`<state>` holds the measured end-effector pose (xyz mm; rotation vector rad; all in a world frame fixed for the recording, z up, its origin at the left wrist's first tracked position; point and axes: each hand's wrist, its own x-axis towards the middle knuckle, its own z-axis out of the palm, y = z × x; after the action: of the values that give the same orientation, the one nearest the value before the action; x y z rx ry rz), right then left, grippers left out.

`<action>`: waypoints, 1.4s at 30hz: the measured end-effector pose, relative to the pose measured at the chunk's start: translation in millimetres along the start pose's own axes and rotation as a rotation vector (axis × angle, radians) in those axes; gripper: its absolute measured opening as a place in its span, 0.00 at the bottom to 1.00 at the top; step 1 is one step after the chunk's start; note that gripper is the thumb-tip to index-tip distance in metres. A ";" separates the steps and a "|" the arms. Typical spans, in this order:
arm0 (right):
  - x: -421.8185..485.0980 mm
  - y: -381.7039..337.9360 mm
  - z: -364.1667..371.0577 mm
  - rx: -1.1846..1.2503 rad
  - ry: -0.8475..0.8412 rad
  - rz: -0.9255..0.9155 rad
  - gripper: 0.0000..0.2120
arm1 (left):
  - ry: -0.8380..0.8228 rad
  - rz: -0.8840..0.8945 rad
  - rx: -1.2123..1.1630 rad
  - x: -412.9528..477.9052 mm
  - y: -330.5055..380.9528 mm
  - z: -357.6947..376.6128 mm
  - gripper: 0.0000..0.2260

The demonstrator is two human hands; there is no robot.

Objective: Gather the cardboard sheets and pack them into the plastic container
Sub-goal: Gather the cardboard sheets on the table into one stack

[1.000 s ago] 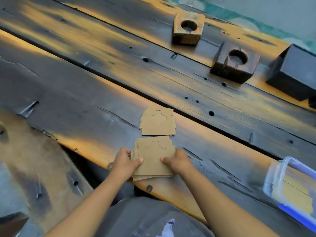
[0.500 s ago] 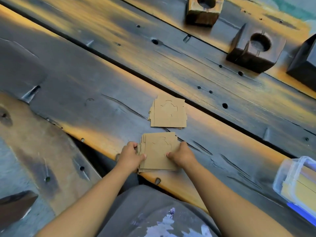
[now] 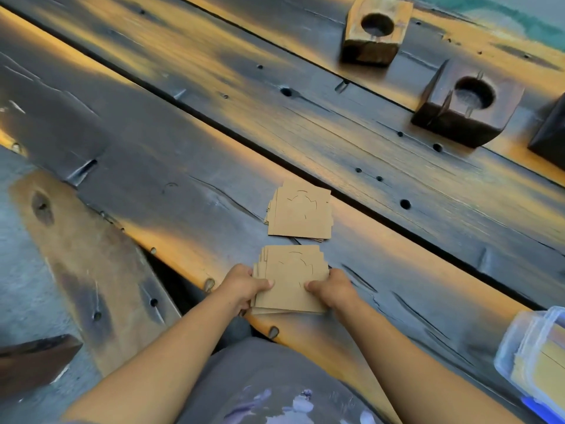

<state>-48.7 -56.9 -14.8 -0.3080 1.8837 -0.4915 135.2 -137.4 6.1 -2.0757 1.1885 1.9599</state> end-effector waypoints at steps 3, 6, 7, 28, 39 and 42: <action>-0.9 -0.8 -5.3 -0.019 -0.016 -0.004 0.18 | 0.021 0.052 -0.015 -1.7 -3.1 -0.6 0.11; -2.3 -3.4 -10.7 0.012 -0.020 -0.031 0.18 | 0.057 0.102 0.017 -6.0 0.5 -2.3 0.17; -2.7 -4.5 -12.0 0.021 -0.015 -0.038 0.17 | 0.059 0.116 0.043 -7.2 2.5 -1.9 0.17; 25.7 -90.4 -36.2 -0.006 0.131 -0.122 0.14 | 0.175 0.362 0.261 32.6 97.1 -12.7 0.23; 65.5 -121.7 -47.6 -0.187 0.194 -0.075 0.16 | 0.147 0.296 0.376 75.5 136.8 -1.7 0.22; 70.0 -119.4 -42.6 -0.319 0.205 -0.083 0.18 | 0.125 0.242 0.391 82.8 133.0 -0.5 0.22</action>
<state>-116.0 -184.6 -2.9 -0.5659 2.1582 -0.2831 54.8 -271.4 -5.5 -1.9456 1.7560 1.5267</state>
